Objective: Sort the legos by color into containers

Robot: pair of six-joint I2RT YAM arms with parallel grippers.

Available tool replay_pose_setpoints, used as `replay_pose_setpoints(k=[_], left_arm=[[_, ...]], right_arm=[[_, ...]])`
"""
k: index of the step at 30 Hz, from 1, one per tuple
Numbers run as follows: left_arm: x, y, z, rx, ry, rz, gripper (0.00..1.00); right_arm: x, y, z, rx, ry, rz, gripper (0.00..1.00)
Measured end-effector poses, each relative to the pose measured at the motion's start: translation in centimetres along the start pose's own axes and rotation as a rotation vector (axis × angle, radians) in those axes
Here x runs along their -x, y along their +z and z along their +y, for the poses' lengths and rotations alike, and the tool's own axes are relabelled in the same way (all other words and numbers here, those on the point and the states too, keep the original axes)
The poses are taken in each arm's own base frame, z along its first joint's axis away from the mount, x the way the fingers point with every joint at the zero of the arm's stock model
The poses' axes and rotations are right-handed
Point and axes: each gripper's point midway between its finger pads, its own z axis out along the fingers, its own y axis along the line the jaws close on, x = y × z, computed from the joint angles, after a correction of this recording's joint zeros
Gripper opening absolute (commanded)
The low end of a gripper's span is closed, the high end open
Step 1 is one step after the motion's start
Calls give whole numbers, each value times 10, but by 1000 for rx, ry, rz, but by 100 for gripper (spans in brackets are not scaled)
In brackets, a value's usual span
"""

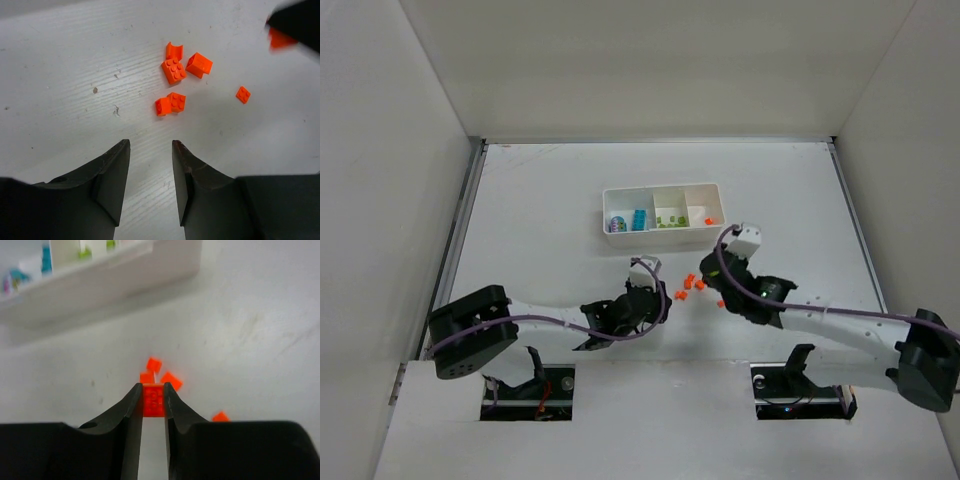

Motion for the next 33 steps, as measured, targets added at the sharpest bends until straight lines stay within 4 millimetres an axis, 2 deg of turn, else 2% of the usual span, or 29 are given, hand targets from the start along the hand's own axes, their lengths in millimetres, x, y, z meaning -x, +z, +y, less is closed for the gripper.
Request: replay_pose_setpoints(k=[3, 7, 11, 14, 18, 21, 23, 27, 33], left_arm=[[-5, 4, -4, -3, 18, 12, 36], [-9, 9, -6, 0, 35, 20, 36], [-13, 16, -6, 7, 45, 25, 36], [-14, 22, -8, 8, 55, 26, 36], [-15, 29, -12, 7, 66, 26, 36], [-15, 32, -13, 8, 73, 27, 36], [-16, 34, -13, 10, 78, 28, 34], [-16, 35, -13, 11, 86, 30, 33], [-17, 39, -11, 20, 94, 34, 30]], right_arm=[[52, 16, -3, 7, 65, -85, 21], [104, 40, -1, 23, 90, -148, 21], [138, 71, 16, 47, 55, -164, 22], [152, 96, 25, 48, 26, -164, 24], [152, 124, 20, 19, -6, -140, 30], [141, 138, 12, -7, -27, -107, 49], [137, 140, 9, -11, -36, -95, 55], [136, 124, 7, 1, -37, -113, 56], [117, 71, 3, 60, 2, -158, 36]])
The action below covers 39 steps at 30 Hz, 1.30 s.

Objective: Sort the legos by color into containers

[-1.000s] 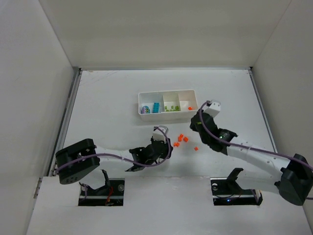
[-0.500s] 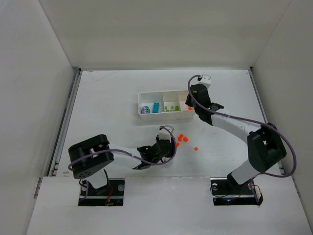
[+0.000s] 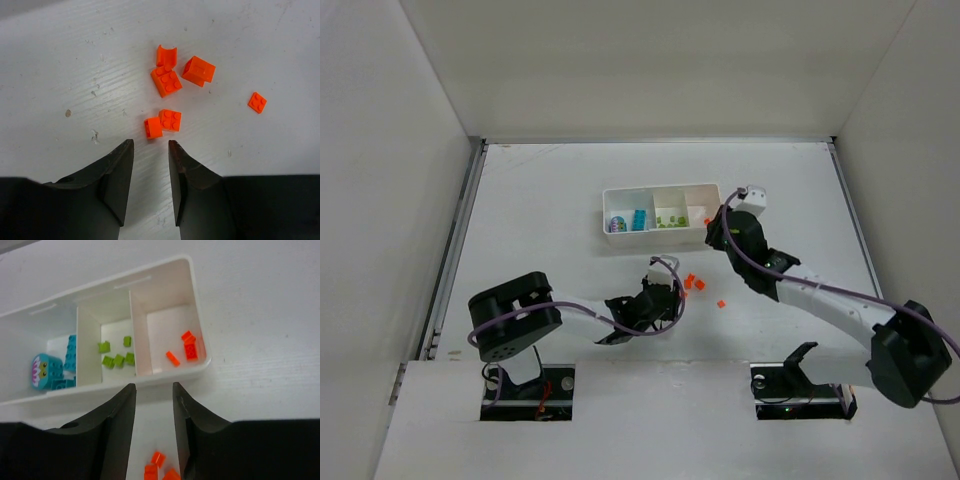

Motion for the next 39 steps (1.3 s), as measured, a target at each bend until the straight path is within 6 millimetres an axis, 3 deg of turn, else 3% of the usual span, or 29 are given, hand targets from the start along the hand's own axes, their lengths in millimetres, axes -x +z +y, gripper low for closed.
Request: replay_pose_setpoints(k=[5, 8, 13, 16, 24, 30, 34, 39], left_arm=[[2, 5, 0, 6, 10, 0, 26], [5, 9, 0, 12, 14, -2, 23], [9, 12, 4, 25, 21, -5, 17], [9, 13, 4, 27, 28, -4, 14], [9, 13, 5, 26, 33, -4, 10], [18, 7, 9, 23, 23, -19, 10], [28, -2, 14, 15, 7, -45, 10], [27, -6, 20, 8, -2, -46, 11]], right_arm=[[-49, -36, -12, 1, 35, 61, 18], [-88, -53, -31, -54, 33, 146, 19], [-127, -85, -48, -117, 36, 242, 50], [-136, -97, -48, -126, 57, 270, 53], [-164, -107, -58, -195, 74, 341, 53], [-180, -104, -66, -265, 47, 375, 52], [-184, -100, -64, -292, 61, 380, 49], [-185, -93, -59, -324, 58, 375, 42]])
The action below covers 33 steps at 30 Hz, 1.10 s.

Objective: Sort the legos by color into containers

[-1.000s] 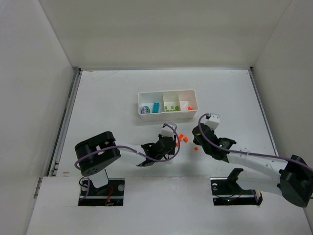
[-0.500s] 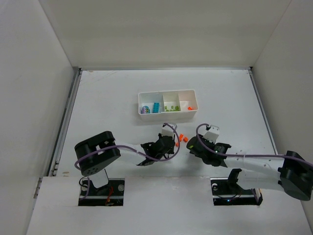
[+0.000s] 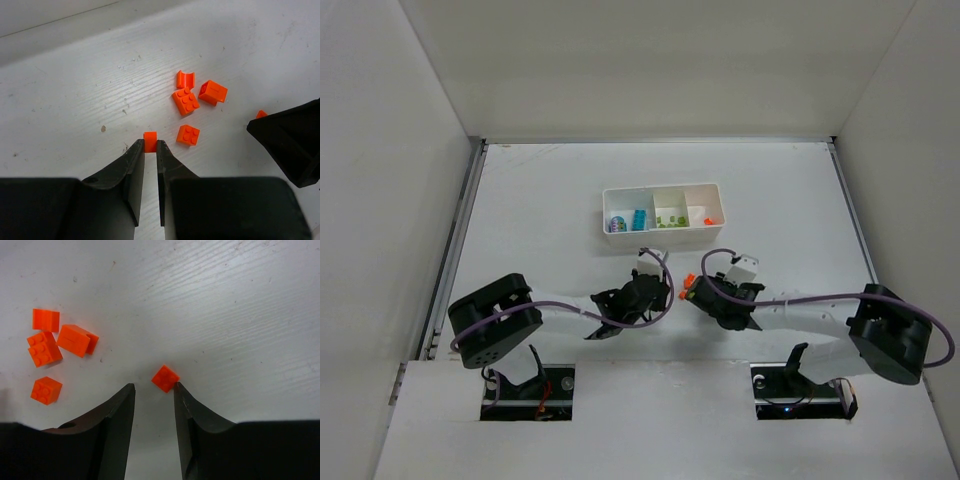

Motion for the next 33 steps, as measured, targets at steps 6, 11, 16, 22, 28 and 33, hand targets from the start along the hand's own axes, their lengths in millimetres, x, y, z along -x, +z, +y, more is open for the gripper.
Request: replay_pose_setpoints(k=[6, 11, 16, 22, 28, 33], left_arm=[[-4, -1, 1, -16, -4, 11, 11], [-3, -3, 1, -27, -10, 6, 11], [-1, -3, -1, -36, -15, 0, 11], [-1, -3, -4, -54, -20, 3, 11], [2, -7, -5, -68, -30, -5, 11], [4, -7, -5, -70, -32, -8, 11]], right_arm=[[4, 5, 6, -48, 11, -19, 42], [6, 7, 6, -95, 36, -45, 44], [5, 4, -3, -135, 89, -68, 44], [9, 9, -3, -173, 97, -113, 36], [12, 14, -2, -183, 87, -147, 29], [14, 17, 0, -179, 86, -167, 23]])
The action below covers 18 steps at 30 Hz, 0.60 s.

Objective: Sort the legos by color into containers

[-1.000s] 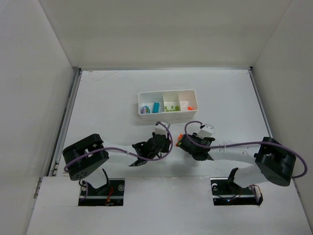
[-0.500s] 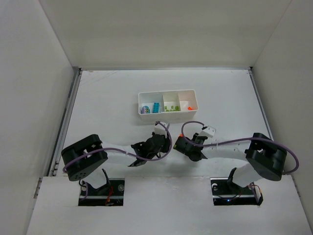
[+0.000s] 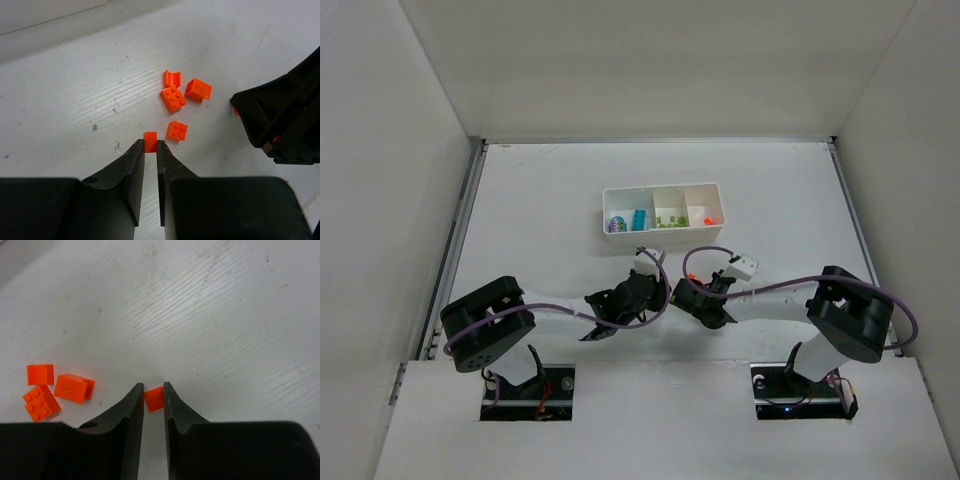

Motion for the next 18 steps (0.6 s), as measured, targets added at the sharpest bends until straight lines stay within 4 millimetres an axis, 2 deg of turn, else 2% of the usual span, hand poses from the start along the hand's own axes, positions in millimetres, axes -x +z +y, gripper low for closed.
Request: replay_pose_setpoints(k=[6, 11, 16, 18], left_arm=[[2, 1, 3, 6, -4, -4, 11], [2, 1, 9, 21, -9, -4, 11], [1, 1, 12, 27, -9, -2, 11], [1, 1, 12, 28, -9, -1, 11]], right_arm=[[0, -2, 4, 20, 10, 0, 23], [-2, -12, 11, 78, 45, 39, 23], [7, -24, 14, 134, 66, 51, 24], [12, -28, 17, 156, 76, 52, 28]])
